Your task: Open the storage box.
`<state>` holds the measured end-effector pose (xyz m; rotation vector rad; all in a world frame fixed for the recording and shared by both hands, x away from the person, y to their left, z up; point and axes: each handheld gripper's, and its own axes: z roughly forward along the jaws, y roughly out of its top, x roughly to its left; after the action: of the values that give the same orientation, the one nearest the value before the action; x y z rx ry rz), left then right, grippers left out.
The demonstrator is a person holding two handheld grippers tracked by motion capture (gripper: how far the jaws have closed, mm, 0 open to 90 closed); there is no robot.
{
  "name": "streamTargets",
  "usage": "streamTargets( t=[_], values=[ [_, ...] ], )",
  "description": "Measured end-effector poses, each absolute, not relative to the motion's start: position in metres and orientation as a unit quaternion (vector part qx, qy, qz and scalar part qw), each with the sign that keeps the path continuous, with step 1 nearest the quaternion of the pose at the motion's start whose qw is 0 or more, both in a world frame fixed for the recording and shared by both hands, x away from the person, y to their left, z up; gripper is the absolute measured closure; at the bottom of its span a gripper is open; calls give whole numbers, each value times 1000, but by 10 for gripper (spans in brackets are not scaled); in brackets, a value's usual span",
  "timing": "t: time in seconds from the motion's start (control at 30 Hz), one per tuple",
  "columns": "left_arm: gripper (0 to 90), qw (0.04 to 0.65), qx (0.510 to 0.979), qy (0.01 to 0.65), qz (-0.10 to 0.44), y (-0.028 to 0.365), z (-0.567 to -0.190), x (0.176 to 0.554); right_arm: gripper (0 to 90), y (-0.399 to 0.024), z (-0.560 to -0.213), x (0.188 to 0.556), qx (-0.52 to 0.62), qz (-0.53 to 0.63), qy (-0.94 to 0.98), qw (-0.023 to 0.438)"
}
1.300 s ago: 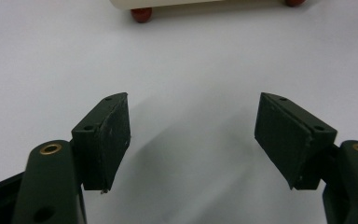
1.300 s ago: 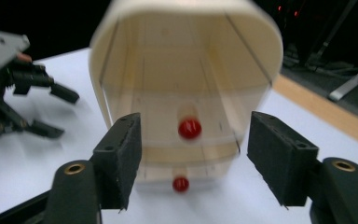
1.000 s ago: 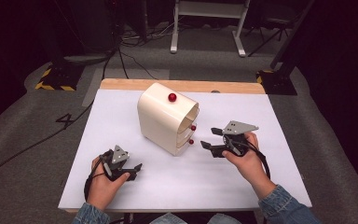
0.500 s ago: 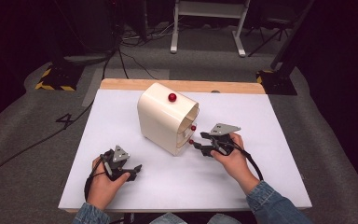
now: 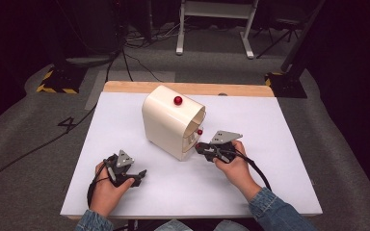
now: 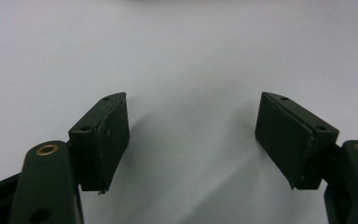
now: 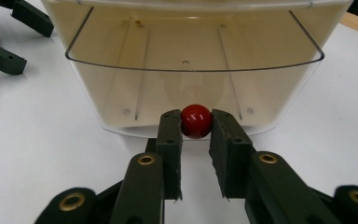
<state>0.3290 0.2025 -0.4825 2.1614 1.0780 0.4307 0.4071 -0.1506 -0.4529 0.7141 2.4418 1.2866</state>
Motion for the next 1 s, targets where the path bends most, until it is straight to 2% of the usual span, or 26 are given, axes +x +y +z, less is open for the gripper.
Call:
streamTargets(
  t=[0.67,1.0],
  values=[
    [267,337,830,411,171,202,-483,328,742,-218,-434,354,267,449,839,149],
    [267,337,829,411,172,202,-483,328,731,-238,-448,344,284,428,847,141]
  ],
)
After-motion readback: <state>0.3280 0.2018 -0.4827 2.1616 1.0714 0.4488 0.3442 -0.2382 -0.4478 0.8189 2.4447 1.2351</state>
